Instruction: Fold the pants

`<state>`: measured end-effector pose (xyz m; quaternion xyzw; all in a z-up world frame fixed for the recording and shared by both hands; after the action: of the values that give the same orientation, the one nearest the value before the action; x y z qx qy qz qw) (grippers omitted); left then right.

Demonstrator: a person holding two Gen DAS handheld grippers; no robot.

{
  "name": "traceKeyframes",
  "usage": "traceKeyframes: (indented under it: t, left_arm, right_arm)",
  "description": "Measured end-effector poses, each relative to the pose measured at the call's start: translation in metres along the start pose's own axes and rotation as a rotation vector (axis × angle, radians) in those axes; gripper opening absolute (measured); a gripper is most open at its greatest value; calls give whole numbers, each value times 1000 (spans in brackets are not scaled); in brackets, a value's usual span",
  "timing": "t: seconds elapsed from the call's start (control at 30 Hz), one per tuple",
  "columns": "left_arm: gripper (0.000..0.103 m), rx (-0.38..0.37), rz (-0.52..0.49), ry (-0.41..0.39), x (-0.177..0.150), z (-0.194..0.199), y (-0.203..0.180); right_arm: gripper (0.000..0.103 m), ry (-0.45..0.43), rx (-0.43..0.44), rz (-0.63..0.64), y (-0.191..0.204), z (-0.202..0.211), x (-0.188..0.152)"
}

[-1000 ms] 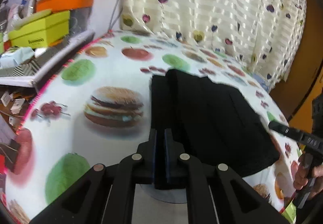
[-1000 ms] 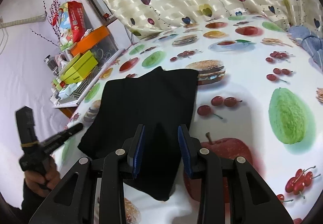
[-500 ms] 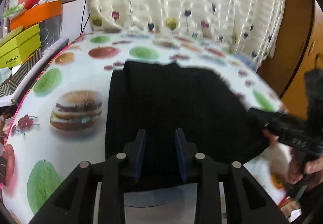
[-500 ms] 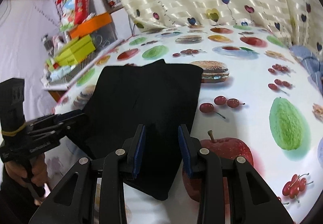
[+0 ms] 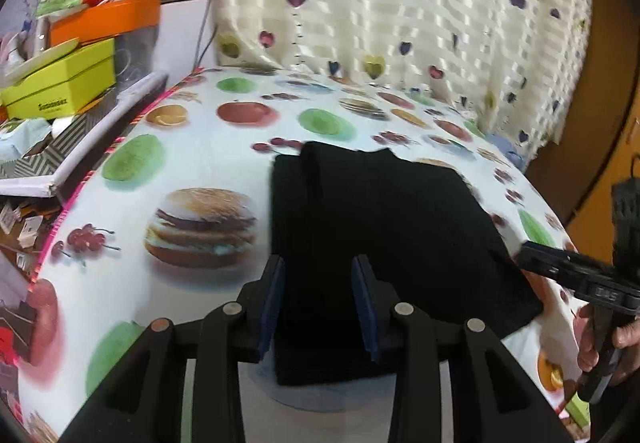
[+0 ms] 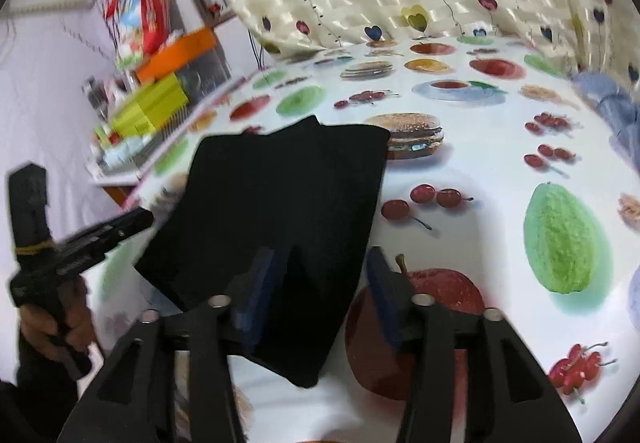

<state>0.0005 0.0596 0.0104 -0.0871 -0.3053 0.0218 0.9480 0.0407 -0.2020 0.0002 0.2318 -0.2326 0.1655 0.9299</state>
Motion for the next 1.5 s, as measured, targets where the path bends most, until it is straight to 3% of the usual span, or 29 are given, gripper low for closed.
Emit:
traceKeyframes:
  t: [0.2,0.43,0.63,0.83,0.93,0.97,1.0,1.07,1.2,1.5]
  left_arm:
    - [54,-80,46,49,15,-21,14]
    - [56,-115,58,73,26,-42,12]
    - [64,-142,79,86,28,-55,18]
    - [67,-96,66,91,32,-57,14]
    - [56,-110,53,95,32,-58,7]
    - [47,-130,55,92,31,-57,6]
    - [44,-142,60,91,30,-55,6]
    - [39,-153,68,82,28,-54,6]
    - [30,-155,79,58,27,-46,4]
    - [17,-139,45,8,37,-22,-5]
  right_arm:
    - [53,43,74,-67,-17,-14,9]
    - [53,66,132,-99,-24,-31,22]
    - [53,79,129,-73,-16,-40,29]
    - [53,75,114,-71,-12,-47,37]
    - [54,81,112,-78,-7,-49,38]
    - [52,87,113,-67,-5,-49,37]
    - [48,91,115,-60,-3,-49,36]
    - [31,92,113,-56,-1,-50,33]
    - [17,66,121,-67,-3,-43,34]
    - [14,7,133,9,23,-23,47]
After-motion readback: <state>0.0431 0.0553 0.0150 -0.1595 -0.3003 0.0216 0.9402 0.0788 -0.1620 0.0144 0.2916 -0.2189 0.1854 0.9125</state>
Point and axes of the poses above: each gripper's, at about its wrist camera, not at the fingertips, and z roughly against the way its jaws point, y to its left, x to its top, the point moved 3 cm from there along -z, roughly the way its jaws point, and after that the axes turned 12 degrees about y, right-handed, at the moved point
